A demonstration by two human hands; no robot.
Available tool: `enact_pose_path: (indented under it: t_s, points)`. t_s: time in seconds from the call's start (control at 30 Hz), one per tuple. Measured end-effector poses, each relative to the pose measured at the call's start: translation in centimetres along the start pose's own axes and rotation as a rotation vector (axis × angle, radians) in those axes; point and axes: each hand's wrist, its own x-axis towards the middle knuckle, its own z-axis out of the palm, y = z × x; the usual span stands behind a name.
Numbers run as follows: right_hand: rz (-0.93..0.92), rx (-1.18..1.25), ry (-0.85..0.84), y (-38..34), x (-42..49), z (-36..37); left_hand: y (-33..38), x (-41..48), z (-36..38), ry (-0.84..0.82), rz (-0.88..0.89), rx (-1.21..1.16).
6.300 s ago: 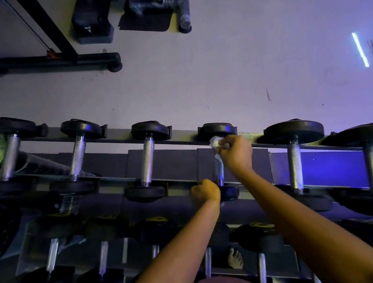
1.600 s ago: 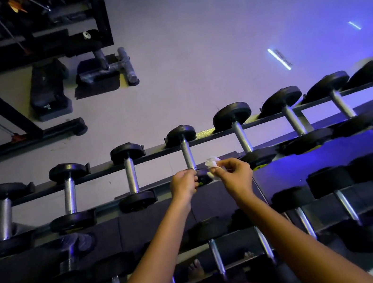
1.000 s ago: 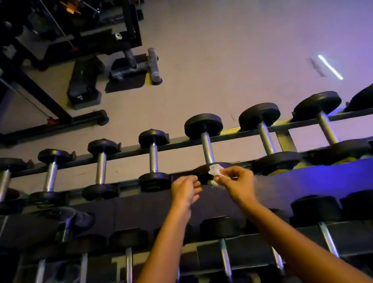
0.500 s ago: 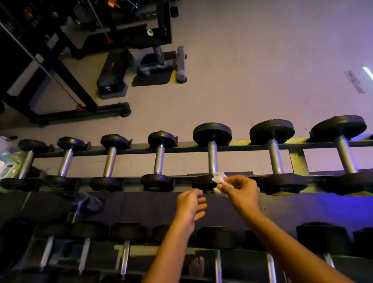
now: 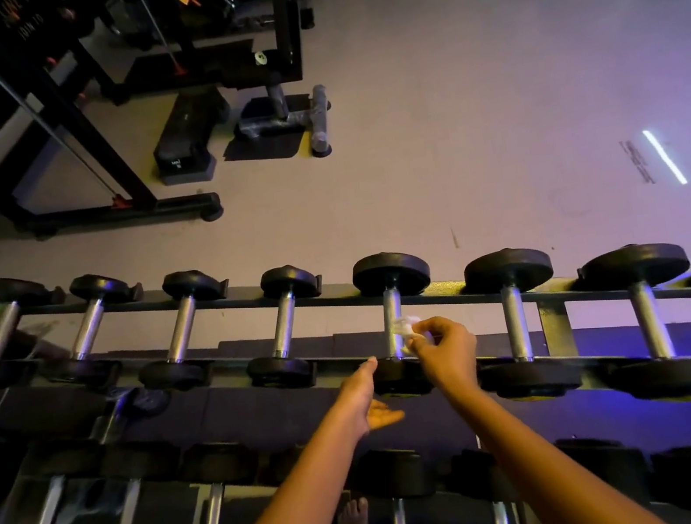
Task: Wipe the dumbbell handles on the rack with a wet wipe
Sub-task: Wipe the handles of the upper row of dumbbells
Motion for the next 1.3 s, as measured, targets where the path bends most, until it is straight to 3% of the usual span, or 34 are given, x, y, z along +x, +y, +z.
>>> enact_pose_path:
  t_s: [0.33,0.57,0.67,0.93,1.3]
  points:
    - [0.071,-0.175,-0.137,2.1,3.2,2.2,1.1,4.1,0.3,-0.064,-0.099,-0.158]
    - [0.082,-0.176,-0.030,0.1,6.9,4.4,1.0,5.2,-0.3,-0.090,-0.135,-0.104]
    - [0.070,-0.216,-0.062,-0.6,7.9,4.5,1.0,5.6,-0.7,-0.097,-0.149,-0.085]
    - [0.013,-0.352,-0.184,1.2,3.6,2.9,1.0,6.0,-0.9,-0.126,-0.154,-0.101]
    - [0.030,-0.230,-0.090,-2.5,9.9,3.8,1.1,5.8,-1.2,-0.119,-0.160,-0.020]
